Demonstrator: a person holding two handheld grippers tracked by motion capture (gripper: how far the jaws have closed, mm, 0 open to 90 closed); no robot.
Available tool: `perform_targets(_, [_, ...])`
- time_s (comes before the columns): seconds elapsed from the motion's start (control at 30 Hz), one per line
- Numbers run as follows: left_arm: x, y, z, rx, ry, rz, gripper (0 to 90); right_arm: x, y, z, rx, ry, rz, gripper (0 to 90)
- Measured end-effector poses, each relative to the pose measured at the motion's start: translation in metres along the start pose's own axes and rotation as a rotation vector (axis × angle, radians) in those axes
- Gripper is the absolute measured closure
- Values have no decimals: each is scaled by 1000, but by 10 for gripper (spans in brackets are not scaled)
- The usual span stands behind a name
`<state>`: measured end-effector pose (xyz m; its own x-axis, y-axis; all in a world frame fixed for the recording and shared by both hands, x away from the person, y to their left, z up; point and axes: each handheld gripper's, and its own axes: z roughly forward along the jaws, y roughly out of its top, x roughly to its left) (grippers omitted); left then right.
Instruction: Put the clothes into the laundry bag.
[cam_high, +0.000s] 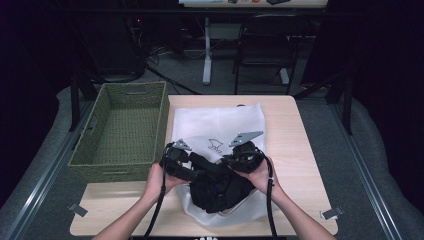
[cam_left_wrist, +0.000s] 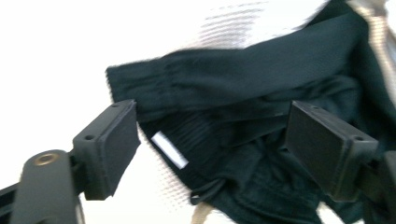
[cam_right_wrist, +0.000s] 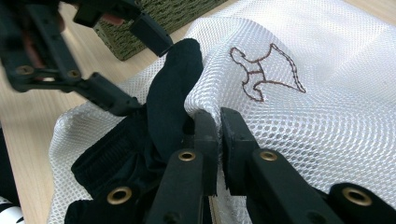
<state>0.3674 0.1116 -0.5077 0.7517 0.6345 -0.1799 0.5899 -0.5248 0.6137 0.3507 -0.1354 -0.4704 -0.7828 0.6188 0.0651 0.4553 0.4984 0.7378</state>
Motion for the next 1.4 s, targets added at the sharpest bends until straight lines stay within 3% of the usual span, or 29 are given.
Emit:
perform_targets(0.1, [8, -1, 4, 8, 0, -28, 163, -1, 0, 0, -3, 1, -3, 864])
perform_targets(0.2, [14, -3, 16, 5, -51, -67, 230, -1, 0, 0, -3, 3, -6, 864])
perform_targets(0.23, [14, -3, 22, -3, -82, -73, 312, 0, 0, 1, -3, 3, -6, 864])
perform_targets(0.33, [10, -4, 27, -36, -83, -57, 592, 2, 1, 3, 5, 3, -13, 864])
perform_targets(0.4, [7, -3, 23, -65, -77, -31, 745, 2, 0, 4, 8, 0, -14, 864])
perform_targets(0.47, [-3, -1, 15, -88, -88, 3, 839, 2, 0, 5, 8, -4, -14, 864])
perform_targets(0.53, [-13, 1, 11, -88, -89, 40, 858, 2, 1, 5, 2, -5, -11, 865])
perform_targets(0.63, [-22, 2, 12, -76, -48, 70, 848, 2, 3, 5, -2, -8, -14, 865])
perform_targets(0.8, [-10, 1, 15, -40, -18, 26, 540, 3, 3, 5, -2, -3, -9, 864])
perform_targets(0.87, [-5, -1, 20, -40, -34, -5, 520, 2, 3, 5, -4, -4, -5, 865])
perform_targets(0.9, [-3, -2, 24, -35, -37, -15, 535, 2, 3, 5, -4, -4, -6, 865])
perform_targets(1.0, [-1, -7, 36, -36, -63, -41, 751, 3, 3, 6, -4, -6, -11, 865])
perform_targets(1.07, [-3, -6, 37, -46, -69, -26, 847, 3, 2, 6, 0, -4, -8, 865])
perform_targets(1.2, [-12, -4, 28, -78, -81, 25, 854, 1, 3, 5, -9, -9, -8, 865])
perform_targets(1.4, [-38, 1, 15, -131, -143, 104, 854, 1, 8, 3, -40, -21, -1, 866])
